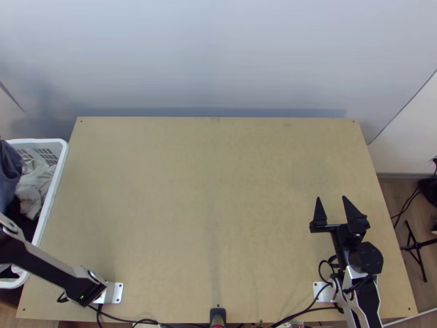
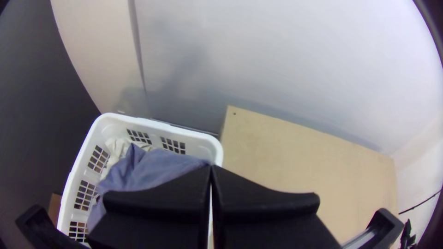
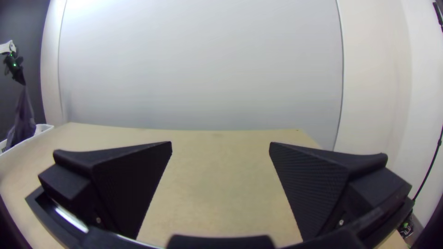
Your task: Fold the t-shirt
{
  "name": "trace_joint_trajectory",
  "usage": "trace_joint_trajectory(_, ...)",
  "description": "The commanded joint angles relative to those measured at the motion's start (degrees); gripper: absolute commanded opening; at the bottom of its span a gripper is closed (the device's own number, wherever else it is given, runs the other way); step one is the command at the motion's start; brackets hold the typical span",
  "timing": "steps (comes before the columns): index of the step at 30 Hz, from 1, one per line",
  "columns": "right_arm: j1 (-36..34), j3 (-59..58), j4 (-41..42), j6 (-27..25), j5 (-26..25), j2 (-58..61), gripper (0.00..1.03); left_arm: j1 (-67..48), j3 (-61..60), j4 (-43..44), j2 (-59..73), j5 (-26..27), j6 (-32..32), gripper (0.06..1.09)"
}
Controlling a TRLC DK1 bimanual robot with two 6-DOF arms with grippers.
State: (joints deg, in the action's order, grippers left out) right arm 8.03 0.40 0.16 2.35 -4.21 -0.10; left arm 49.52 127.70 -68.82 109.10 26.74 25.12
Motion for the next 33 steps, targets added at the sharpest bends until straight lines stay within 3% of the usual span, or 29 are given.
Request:
trace_joint_trajectory(1,0.05,0.04,0.01,0.02,-0.01,0.01,0.98,-4.52,-2.54,-10.81,-12.60,4.02,-0.78,0.09)
trace_joint_trajectory(10,0.05,-0.05,0.01,0.02,-0.01,0.01,0.98,-18.23,-26.36,-10.64,-29.73,3.67,0.89,0.09)
trace_joint_trajectory(14,0.05,0.04,0.01,0.02,-0.01,0.01,0.98,-28.69,-33.39,-6.86,-36.24,0.86,-5.61,0.09)
trace_joint_trajectory(24,0.05,0.04,0.01,0.02,-0.01,0.01,0.98,-73.25,-44.73,5.18,-42.57,-23.14,-31.10,0.09)
trace_joint_trajectory(29,0.05,0.04,0.01,0.02,-0.01,0.01,0.98,-88.89,-49.65,11.86,-38.00,-32.10,-37.69,0.09)
trace_joint_trajectory(33,-0.03,0.04,0.01,0.02,-0.01,0.01,0.98,-96.10,-52.20,15.73,-32.99,-35.27,-39.36,0.09)
